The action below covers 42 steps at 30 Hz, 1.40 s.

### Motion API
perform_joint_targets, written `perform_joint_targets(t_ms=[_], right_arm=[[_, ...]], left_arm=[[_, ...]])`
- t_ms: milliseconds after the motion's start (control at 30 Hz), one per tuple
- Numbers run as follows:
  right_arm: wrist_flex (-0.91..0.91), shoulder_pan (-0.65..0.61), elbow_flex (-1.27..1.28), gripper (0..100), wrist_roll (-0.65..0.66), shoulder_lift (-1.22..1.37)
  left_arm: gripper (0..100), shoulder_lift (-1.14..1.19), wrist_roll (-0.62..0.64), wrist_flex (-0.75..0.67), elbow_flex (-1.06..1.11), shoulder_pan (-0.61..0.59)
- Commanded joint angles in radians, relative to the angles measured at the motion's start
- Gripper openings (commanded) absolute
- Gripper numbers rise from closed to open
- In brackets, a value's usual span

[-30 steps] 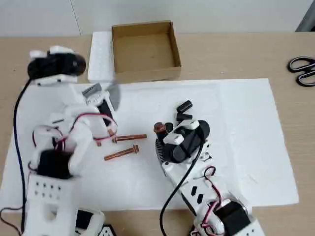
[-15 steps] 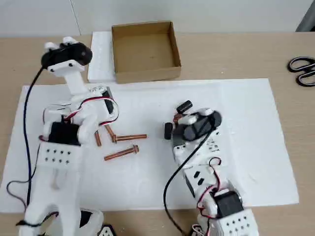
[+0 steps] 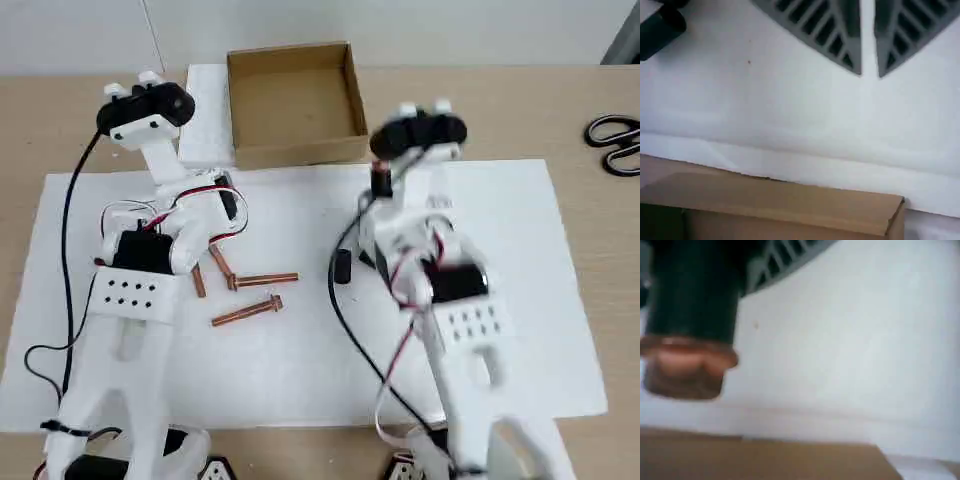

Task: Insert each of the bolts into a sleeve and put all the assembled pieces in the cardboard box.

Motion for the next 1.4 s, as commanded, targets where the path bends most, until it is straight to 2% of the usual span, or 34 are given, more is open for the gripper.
perform_joint_targets(t_ms=[0, 500, 700, 1133, 1367], right_arm=[[-0.033, 0.008, -0.252, 0.5, -0.011, 0.179], [-0.030, 0.007, -1.129, 0.5, -0.006, 0.966], [-0.033, 0.007, -1.405, 0.5, -0.006, 1.244], [-0.030, -0.025, -1.860, 0.6, -0.002, 1.676], [-0.012, -0.027, -1.975, 2.4, 0.032, 1.755]], left_arm=[[1, -0.003, 0.009, -0.002, -0.042, -0.008], [1, -0.011, 0.006, -0.002, -0.041, -0.005], [1, -0.009, 0.005, -0.002, -0.010, -0.002], [1, -0.012, 0.002, -0.008, 0.031, -0.046], [1, -0.012, -0.046, -0.006, 0.033, -0.046]])
